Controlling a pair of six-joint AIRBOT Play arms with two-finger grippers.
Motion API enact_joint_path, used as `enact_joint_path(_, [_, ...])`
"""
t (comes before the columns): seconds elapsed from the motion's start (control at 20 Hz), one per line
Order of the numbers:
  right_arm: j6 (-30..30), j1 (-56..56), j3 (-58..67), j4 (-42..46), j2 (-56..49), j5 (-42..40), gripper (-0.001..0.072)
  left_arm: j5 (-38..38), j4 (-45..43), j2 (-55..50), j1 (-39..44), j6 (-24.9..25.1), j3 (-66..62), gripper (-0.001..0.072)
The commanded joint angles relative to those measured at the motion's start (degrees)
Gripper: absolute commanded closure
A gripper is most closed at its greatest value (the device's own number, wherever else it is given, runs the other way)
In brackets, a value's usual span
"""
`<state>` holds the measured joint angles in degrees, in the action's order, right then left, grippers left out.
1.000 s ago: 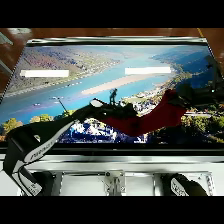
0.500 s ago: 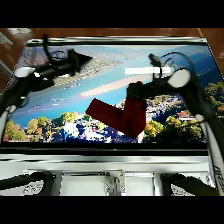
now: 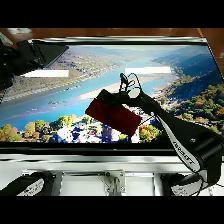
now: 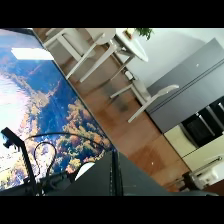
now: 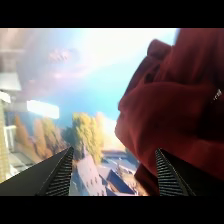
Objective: Fold the shirts.
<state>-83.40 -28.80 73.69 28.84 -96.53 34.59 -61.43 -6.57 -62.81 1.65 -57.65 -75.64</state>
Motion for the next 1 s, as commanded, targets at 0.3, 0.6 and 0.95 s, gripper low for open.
enact_joint_path(0.3, [-7.8, 20.2, -0.1, 35.7, 9.6, 47.7, 0.0083, -3.2, -9.9, 1.4, -0.3, 0.2, 0.0, 0.0669])
enact_joint_path(0.6, [-9.1, 26.6, -17.4, 32.0, 14.5, 41.7, 0.0014, -3.4, -10.0, 1.4, -0.3, 0.0, 0.0, 0.0669])
enact_joint_path(0.95, [-4.8, 21.3, -23.7, 16.2, 9.4, 21.2, 0.0014, -3.4, -9.9, 2.1, -0.3, 0.0, 0.0, 0.0669])
